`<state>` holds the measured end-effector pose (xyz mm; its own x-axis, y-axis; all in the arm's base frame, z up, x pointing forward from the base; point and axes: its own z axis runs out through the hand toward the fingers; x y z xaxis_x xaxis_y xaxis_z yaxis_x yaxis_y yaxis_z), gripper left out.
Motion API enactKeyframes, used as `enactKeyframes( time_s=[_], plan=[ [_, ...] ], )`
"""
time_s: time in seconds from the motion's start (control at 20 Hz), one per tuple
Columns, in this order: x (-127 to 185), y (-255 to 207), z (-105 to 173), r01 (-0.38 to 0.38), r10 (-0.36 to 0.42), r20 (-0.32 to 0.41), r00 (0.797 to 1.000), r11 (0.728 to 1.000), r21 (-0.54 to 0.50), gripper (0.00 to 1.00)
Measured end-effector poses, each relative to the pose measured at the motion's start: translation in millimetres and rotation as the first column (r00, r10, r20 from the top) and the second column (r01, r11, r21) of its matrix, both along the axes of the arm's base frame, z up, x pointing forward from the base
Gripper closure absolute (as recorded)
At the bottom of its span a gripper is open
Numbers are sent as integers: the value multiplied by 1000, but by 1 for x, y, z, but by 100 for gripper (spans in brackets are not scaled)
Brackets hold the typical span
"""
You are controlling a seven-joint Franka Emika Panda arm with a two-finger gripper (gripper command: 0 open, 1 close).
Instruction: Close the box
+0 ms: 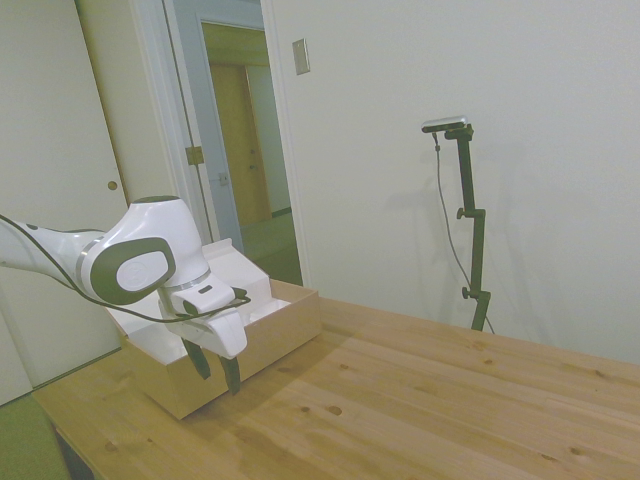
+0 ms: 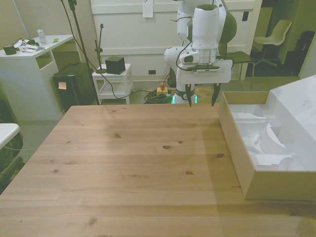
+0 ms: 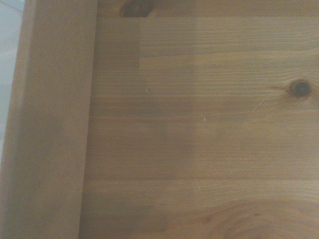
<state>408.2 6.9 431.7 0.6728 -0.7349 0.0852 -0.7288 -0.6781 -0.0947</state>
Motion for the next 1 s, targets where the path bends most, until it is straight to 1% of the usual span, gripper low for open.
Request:
enactKeyframes(
  time_s=[0.1,0.2,0.45,0.65,0.75,0.85,1.0],
  plan=[
    [0,0,-1,0,0,-2,1000,1000,0,0],
    [0,0,4,0,0,11,1000,1000,0,0],
    [-9,1,35,-4,5,81,997,1000,-4,0],
    [-19,6,62,-33,34,149,988,999,-9,0],
    [-27,17,84,-62,62,200,978,998,-11,0],
    [-38,34,111,-101,102,254,962,995,-19,0],
    [-57,69,152,-182,184,331,926,983,-37,0]
  ],
)
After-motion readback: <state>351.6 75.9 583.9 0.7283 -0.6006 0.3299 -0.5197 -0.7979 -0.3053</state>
